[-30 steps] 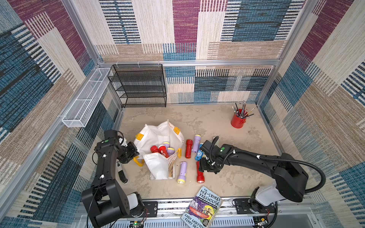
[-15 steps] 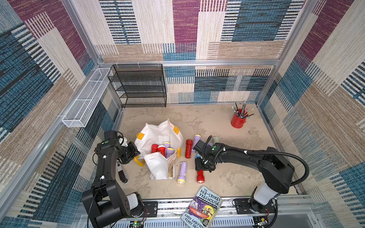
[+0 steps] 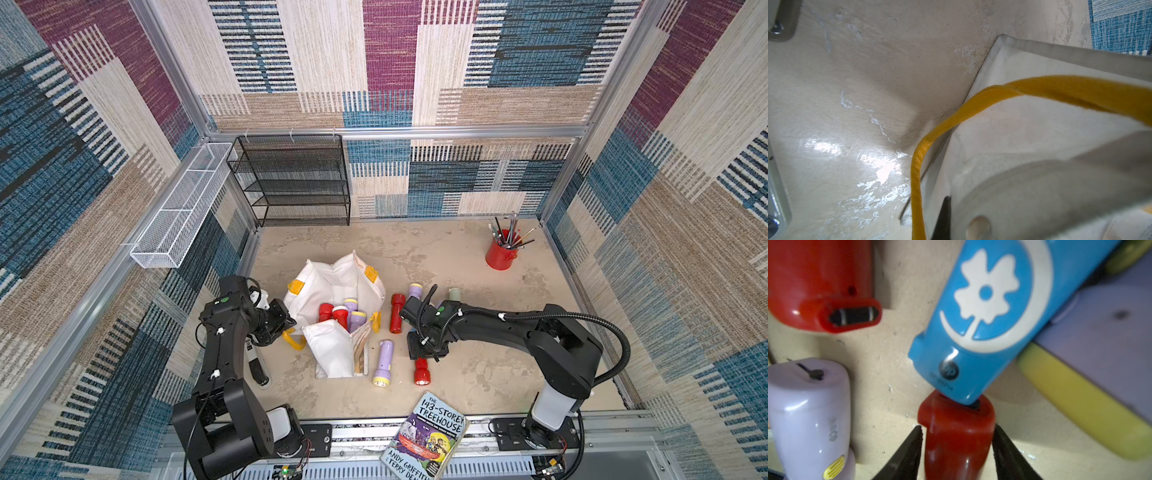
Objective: Put the flashlights into the tote bags
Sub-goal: Pick up the flashlight from the center of the board.
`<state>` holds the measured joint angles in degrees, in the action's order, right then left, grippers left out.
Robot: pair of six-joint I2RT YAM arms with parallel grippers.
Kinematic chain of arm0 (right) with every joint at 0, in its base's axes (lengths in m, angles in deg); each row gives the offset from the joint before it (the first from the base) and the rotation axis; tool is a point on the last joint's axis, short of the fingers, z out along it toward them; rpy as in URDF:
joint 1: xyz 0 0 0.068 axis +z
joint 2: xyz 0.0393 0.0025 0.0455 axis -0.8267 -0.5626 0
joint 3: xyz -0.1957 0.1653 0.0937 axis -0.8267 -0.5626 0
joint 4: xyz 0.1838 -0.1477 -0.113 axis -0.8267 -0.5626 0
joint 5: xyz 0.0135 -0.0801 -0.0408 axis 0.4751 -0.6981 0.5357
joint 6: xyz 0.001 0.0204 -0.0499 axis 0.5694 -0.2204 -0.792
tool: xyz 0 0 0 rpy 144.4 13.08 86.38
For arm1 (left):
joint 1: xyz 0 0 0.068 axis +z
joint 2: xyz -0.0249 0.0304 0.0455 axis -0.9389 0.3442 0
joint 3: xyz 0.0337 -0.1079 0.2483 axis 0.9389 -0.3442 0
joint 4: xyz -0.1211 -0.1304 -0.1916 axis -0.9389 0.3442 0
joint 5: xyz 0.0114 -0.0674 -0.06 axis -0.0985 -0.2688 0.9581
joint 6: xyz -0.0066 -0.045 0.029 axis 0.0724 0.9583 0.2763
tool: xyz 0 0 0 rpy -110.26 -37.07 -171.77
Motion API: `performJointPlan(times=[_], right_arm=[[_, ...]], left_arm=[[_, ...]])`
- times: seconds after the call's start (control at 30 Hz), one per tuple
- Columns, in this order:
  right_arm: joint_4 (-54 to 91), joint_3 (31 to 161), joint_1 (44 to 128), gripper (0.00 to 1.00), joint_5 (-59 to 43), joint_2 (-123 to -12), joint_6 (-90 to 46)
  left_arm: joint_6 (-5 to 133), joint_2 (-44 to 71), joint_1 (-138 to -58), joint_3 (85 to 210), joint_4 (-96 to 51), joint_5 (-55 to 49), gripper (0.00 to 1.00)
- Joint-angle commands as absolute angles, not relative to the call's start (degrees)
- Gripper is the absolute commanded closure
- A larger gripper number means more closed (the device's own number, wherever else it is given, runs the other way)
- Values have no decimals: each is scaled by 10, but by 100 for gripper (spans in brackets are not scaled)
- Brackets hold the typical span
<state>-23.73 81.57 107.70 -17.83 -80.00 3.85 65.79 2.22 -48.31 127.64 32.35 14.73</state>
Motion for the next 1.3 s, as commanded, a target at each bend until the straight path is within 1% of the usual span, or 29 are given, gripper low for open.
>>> performJointPlan(times=[0.0,0.07,0.5,0.73,1.0,1.13,1.27], right_arm=[[-228,823,1078,45,-204,-809,39],[-231,831,1078,46,-210,-820,32],[-245,834,1085,64,-212,-825,26],[-279,890,1087,66,-213,-789,23],[-361,995,1088,66,-274,-736,19],[-391,1105,1087,66,-306,-742,-5],[-401,1235,1088,66,-324,-773,-46]], left_arm=[[650,20,-483,1274,323,156,97],[650,19,-484,1274,323,156,97],[650,20,-484,1276,322,154,97],[650,19,-484,1276,321,157,97],[652,18,-484,1276,317,161,97],[654,19,-483,1277,315,171,98],[653,16,-484,1275,314,172,98]])
